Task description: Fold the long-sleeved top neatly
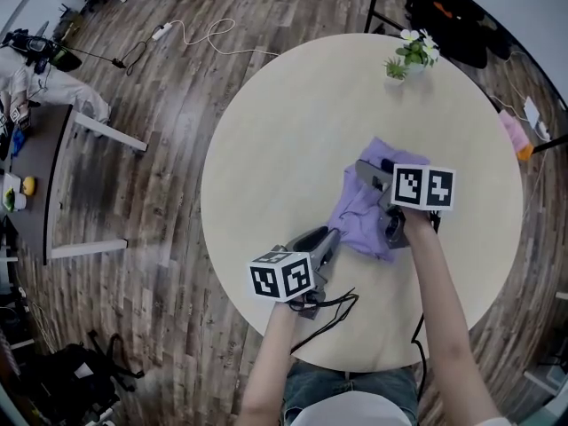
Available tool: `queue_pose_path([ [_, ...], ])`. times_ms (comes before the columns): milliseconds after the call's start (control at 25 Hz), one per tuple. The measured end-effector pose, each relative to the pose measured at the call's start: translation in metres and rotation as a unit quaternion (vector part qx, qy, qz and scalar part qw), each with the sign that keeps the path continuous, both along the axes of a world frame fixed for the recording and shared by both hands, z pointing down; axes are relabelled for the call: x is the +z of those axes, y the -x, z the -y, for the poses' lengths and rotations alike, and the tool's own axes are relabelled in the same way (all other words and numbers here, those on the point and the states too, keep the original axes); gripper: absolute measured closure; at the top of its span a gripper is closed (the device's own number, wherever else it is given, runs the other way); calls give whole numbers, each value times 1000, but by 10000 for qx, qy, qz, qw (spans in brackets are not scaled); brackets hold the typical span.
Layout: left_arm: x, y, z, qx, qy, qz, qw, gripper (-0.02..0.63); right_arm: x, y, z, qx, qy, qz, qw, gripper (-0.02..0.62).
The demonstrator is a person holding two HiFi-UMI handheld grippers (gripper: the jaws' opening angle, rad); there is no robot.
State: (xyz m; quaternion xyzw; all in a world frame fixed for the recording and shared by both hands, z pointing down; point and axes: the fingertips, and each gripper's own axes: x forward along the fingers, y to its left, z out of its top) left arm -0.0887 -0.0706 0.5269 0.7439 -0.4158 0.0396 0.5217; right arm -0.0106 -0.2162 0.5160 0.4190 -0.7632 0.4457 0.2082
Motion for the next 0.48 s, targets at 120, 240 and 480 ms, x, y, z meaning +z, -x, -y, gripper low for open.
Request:
queue_pose_path([
  [120, 4, 19, -5, -157, 65, 50, 9998, 507, -13, -2, -4, -63, -348, 46, 9994, 278],
  [240, -5, 39, -1, -250, -123, 198, 9994, 507, -33, -16, -7, -70, -895, -170, 9958, 406],
  [480, -57, 27, 24, 37, -946, 603, 9937, 507, -46, -57, -22, -228, -1433, -1152, 9827, 527],
])
